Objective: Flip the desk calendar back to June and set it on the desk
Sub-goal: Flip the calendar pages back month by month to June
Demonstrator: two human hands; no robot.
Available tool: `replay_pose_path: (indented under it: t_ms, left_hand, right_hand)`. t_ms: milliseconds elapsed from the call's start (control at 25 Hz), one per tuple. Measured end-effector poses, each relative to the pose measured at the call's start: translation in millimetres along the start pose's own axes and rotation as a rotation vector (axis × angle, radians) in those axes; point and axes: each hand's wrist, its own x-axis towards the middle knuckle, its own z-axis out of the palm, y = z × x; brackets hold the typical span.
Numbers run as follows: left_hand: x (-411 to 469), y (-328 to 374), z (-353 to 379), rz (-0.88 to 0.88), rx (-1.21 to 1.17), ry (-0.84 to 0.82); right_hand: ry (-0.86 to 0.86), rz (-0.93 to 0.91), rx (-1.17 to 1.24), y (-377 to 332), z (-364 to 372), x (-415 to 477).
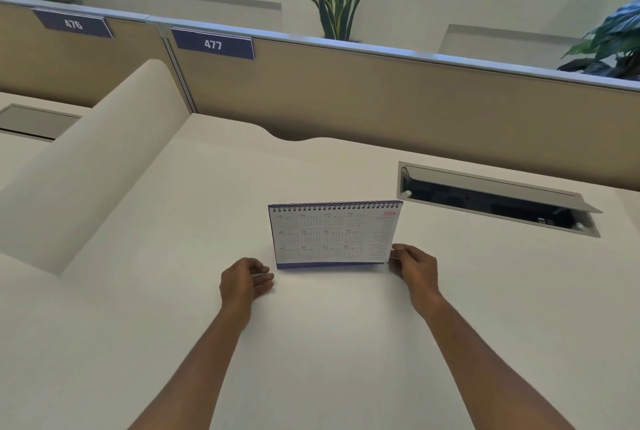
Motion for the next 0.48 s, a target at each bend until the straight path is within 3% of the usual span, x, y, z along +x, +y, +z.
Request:
replay_pose_path:
  t_ms: [280, 480]
  left_hand:
    - [-41.0, -7.6, 4.8, 0.293, 0.153, -0.032]
    - [-52.4, -9.7, 11.1, 0.332, 0.202, 0.017]
  right_hand:
    - [-0.025, -0.179, -0.036, -9.8, -8.1, -36.0]
    - [-0.04, -0.194, -0.081, -15.9, -6.8, -50.7]
